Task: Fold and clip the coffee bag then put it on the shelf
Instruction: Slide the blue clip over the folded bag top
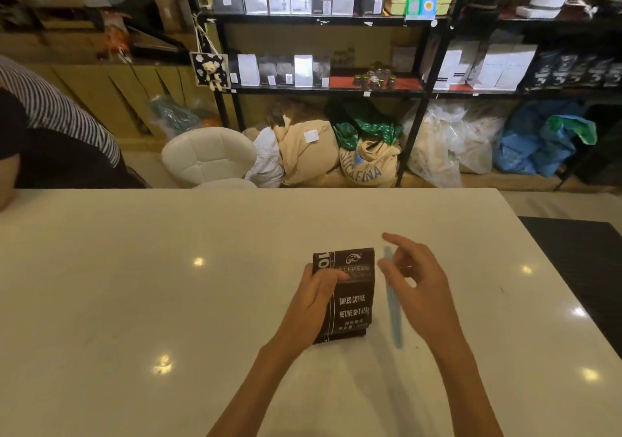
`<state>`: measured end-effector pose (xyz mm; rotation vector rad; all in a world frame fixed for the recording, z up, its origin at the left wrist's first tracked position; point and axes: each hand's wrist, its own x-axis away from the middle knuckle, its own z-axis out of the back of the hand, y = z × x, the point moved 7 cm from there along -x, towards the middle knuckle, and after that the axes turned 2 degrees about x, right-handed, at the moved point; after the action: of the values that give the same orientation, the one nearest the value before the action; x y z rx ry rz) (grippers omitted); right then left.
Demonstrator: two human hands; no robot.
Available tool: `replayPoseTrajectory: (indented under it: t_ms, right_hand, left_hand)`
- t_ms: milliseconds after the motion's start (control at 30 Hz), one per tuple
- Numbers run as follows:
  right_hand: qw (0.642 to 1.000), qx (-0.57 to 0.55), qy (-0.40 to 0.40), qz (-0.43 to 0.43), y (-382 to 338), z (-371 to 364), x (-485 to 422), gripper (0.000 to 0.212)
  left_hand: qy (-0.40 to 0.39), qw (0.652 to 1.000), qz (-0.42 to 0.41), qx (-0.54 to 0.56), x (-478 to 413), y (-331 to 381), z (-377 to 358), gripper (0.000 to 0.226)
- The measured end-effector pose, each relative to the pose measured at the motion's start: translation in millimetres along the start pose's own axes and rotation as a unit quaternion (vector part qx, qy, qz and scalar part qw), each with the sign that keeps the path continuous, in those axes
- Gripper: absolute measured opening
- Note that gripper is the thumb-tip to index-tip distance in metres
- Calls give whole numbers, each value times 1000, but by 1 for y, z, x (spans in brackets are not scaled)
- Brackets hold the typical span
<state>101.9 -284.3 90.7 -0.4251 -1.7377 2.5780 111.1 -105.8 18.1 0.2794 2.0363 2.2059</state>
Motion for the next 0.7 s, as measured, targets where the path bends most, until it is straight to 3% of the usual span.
replayPoseTrajectory:
  t_ms: [100,267,367,500,600,700]
  right_hand:
    - [992,61,-102,42,-4,-34,5,30]
    - [977,20,-210,8,10,-59,13,26]
    - [975,17,-222,-21,17,-62,14,26]
    - [941,262,-203,73,27,-60,25,40]
    - [951,242,-154,118,28,-46,26,47]
    - [967,170,-146,123,28,-39,27,44]
  left_hand:
    - [6,1000,-19,-12,2,7,1,30]
    - [16,996,-43,-72,4,6,9,23]
    - [50,996,-27,-63,5,-1,12,22]
    - [141,990,22,-10,3,-10,24,21]
    - [108,988,84,73,2,-16,23,24]
    - [85,989,97,74,2,-15,23,33]
